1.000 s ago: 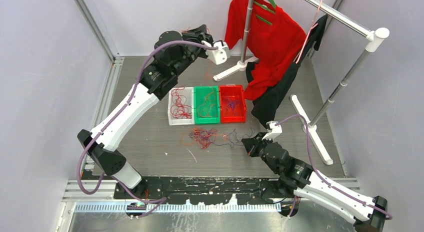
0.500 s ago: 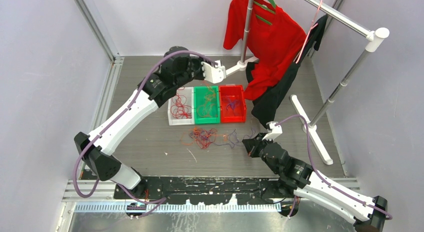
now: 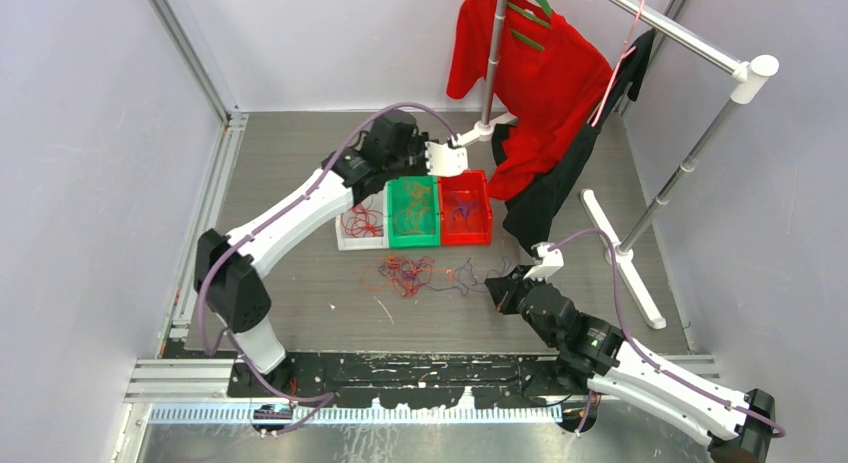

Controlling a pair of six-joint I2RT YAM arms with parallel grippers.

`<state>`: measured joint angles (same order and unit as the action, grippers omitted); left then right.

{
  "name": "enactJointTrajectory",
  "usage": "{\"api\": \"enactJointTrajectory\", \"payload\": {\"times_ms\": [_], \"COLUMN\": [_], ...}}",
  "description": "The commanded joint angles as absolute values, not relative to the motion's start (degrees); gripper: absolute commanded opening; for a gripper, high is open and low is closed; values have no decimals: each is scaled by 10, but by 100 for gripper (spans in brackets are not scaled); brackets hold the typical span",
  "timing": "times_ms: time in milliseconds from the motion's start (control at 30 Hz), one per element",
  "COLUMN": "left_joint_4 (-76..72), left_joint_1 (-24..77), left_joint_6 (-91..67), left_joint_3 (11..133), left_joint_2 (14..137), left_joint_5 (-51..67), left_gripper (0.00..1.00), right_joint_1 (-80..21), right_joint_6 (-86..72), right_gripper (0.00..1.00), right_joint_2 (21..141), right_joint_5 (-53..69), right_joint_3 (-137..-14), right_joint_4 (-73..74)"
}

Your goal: Untangle the cables

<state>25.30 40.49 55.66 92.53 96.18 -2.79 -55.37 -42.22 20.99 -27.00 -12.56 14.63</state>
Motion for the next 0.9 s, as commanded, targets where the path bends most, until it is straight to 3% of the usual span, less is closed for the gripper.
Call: {"api": "enactJointTrajectory", "payload": {"times_ms": [0, 533, 867], "left_joint_4": [261, 295, 258], "left_joint_1": [403, 379, 340], "left_joint_6": [522, 373, 355], "left_joint_3": [949, 990, 946], "left_joint_2": [1005, 1143, 1197], "left_joint_5": [-7, 129, 114], "left_gripper": [0, 0, 0], "right_joint_1": [-554, -554, -554], "right_joint_6": [-430, -452, -450], "right_gripper": [1, 1, 1], "right_joint_2": [209, 233, 263], "right_joint_5": [-292, -308, -300], "right_joint_3": [-144, -151, -172], "right_joint_4": [123, 120, 106]}}
